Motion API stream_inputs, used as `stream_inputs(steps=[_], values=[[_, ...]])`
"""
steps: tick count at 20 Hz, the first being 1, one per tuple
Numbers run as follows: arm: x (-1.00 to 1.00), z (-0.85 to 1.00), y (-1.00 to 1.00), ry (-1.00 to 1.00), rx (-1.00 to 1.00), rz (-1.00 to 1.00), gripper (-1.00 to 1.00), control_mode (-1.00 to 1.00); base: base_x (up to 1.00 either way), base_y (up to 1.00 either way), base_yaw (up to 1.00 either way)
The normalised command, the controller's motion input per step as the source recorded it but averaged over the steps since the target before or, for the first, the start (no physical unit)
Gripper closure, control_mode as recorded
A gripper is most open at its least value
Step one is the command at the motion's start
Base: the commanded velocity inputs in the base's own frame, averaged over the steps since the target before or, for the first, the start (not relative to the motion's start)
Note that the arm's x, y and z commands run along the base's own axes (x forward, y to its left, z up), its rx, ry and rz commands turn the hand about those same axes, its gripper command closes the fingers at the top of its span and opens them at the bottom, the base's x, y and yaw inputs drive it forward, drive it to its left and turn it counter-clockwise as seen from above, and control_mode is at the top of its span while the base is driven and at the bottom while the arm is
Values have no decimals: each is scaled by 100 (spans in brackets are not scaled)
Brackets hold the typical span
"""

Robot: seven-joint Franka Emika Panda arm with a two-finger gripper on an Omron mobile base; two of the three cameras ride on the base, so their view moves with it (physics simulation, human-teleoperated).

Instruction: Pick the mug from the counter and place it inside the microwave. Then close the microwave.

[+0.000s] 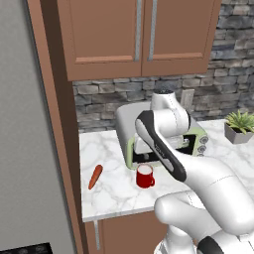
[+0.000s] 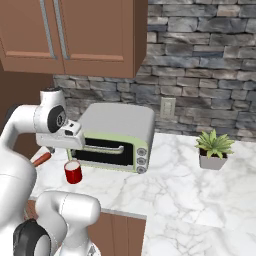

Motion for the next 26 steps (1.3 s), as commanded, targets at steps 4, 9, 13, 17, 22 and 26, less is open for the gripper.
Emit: stream_inputs(steps=[4, 9, 13, 17, 22, 26], values=[[0, -21, -1, 1, 0, -1, -100, -100, 0, 0, 0], [2, -43, 0, 0, 0, 0, -100, -100, 0, 0, 0], [17, -27, -2, 0, 0, 4, -100, -100, 0, 0, 0], [38, -3, -11, 0, 0, 17, -100, -100, 0, 0, 0], [30, 0, -4, 3, 0, 27, -100, -100, 0, 0, 0], [2, -5, 0, 10, 0, 27, -100, -100, 0, 0, 0]])
